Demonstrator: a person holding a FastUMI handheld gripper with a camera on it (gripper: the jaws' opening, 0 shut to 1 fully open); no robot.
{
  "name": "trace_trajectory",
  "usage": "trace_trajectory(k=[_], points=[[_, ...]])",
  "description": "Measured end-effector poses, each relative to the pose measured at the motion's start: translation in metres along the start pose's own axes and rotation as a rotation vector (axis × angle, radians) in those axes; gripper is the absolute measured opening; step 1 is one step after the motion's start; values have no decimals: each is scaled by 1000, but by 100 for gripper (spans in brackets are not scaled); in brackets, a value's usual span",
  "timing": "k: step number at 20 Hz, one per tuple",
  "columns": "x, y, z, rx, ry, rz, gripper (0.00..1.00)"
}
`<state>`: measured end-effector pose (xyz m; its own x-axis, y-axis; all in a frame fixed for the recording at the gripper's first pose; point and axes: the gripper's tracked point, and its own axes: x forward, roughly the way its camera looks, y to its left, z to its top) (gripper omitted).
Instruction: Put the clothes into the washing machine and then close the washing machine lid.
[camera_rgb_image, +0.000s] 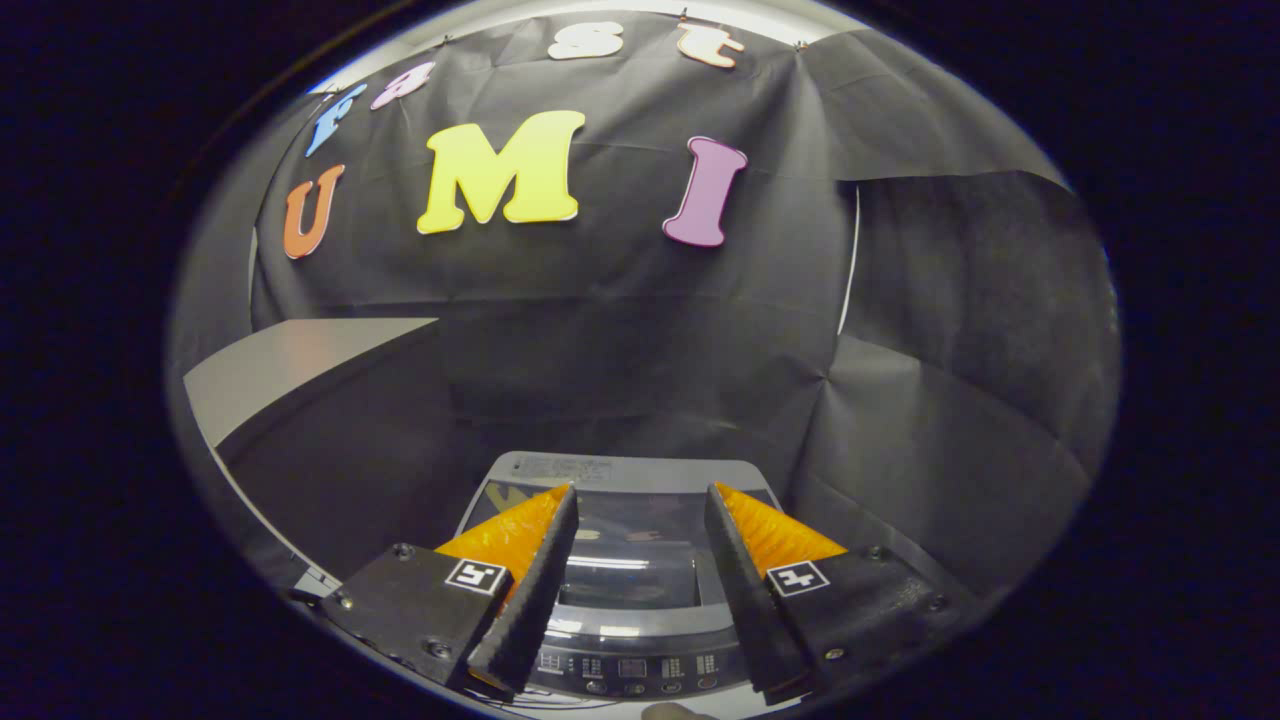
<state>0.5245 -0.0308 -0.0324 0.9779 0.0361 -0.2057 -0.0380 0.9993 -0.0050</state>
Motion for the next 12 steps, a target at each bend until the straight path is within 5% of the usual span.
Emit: trace_trajectory(k=[12], points=[[-208,23,-22,56,-118,-87,84]])
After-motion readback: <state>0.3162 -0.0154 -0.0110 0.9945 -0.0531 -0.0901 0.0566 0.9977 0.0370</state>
